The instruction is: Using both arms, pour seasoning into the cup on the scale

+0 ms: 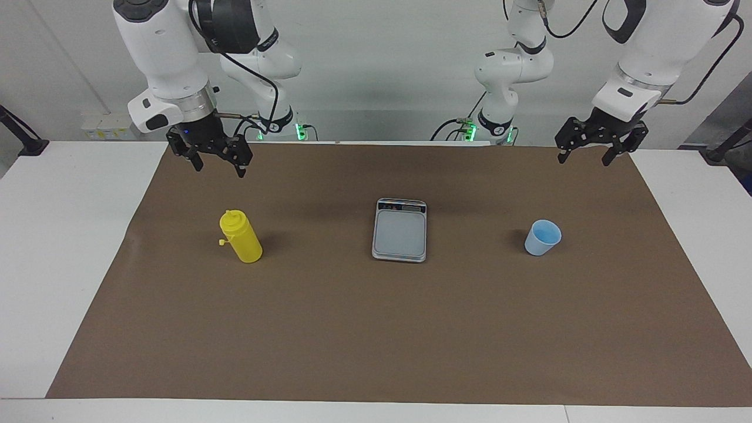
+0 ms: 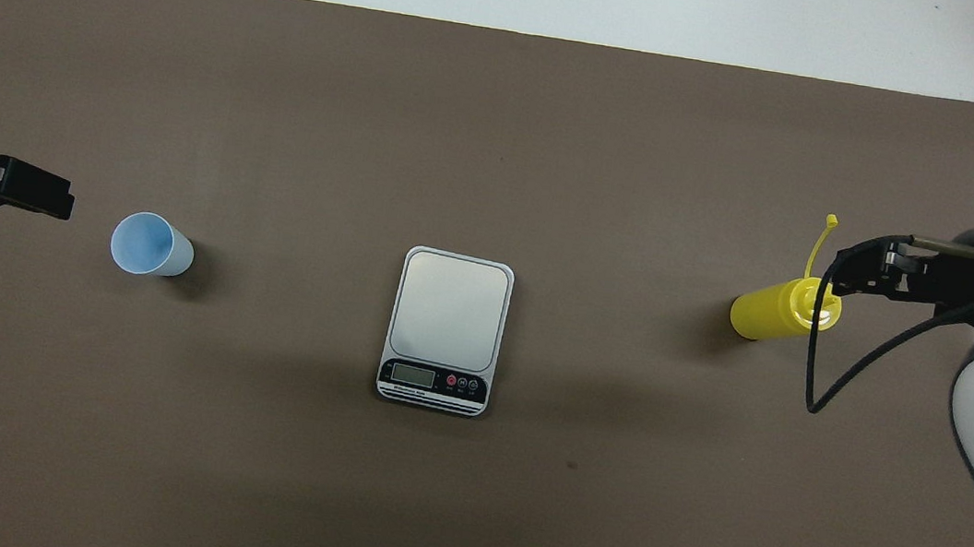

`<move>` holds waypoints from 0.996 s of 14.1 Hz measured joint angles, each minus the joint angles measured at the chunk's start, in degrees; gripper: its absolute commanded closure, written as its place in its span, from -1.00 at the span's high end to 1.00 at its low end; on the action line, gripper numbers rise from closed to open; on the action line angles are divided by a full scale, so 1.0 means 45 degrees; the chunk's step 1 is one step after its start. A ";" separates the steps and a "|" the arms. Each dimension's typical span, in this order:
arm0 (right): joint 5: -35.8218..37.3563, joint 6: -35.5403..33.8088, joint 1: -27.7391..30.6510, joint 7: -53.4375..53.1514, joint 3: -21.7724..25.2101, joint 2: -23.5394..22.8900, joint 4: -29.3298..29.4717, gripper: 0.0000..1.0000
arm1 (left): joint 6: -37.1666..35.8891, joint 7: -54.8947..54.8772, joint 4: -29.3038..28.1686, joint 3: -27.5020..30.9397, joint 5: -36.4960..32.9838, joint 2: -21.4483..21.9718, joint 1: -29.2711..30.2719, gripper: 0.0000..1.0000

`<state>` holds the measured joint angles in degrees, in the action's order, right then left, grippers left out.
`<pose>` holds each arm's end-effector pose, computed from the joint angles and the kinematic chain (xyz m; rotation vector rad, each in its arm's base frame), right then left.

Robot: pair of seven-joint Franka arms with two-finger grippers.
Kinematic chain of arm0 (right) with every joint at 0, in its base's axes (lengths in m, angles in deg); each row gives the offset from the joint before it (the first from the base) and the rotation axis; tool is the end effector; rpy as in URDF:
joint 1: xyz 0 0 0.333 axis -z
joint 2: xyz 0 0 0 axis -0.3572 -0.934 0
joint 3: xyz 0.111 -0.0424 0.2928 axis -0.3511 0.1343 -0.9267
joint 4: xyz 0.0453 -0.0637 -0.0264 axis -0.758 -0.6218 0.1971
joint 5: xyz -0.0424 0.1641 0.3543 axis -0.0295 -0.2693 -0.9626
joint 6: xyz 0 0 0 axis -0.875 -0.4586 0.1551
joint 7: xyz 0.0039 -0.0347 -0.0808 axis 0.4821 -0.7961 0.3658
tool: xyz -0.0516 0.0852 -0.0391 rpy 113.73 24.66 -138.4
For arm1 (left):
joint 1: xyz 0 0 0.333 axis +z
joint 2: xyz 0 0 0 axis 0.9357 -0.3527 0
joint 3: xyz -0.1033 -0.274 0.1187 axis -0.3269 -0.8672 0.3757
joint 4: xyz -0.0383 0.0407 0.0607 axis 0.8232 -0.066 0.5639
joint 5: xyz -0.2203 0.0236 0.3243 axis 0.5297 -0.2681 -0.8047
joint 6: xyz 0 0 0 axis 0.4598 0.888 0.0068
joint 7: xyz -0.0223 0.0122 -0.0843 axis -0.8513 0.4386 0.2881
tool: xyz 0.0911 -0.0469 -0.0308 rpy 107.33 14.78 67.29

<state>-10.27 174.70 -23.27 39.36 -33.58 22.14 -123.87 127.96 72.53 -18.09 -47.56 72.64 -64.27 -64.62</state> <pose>0.5568 0.0392 0.5981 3.1026 -0.2718 -0.0037 0.5335 -0.0559 0.6274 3.1199 -0.1890 0.0182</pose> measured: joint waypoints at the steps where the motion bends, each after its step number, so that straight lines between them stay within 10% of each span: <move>1: 0.0000 0.0000 0.0000 0.0000 0.0000 0.0000 0.0000 1.00 | 0.0000 -0.0003 0.0000 0.0000 0.0000 -0.0001 0.0000 1.00; 14: 0.0000 0.0000 0.0000 0.0000 0.0001 0.0000 -0.0001 1.00 | 0.1548 -0.0011 -0.1329 0.0073 0.0000 -0.0065 0.0168 1.00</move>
<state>-10.27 174.70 -23.27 39.36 -33.58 22.14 -123.87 134.93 72.48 -24.08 -47.23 72.64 -64.56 -63.87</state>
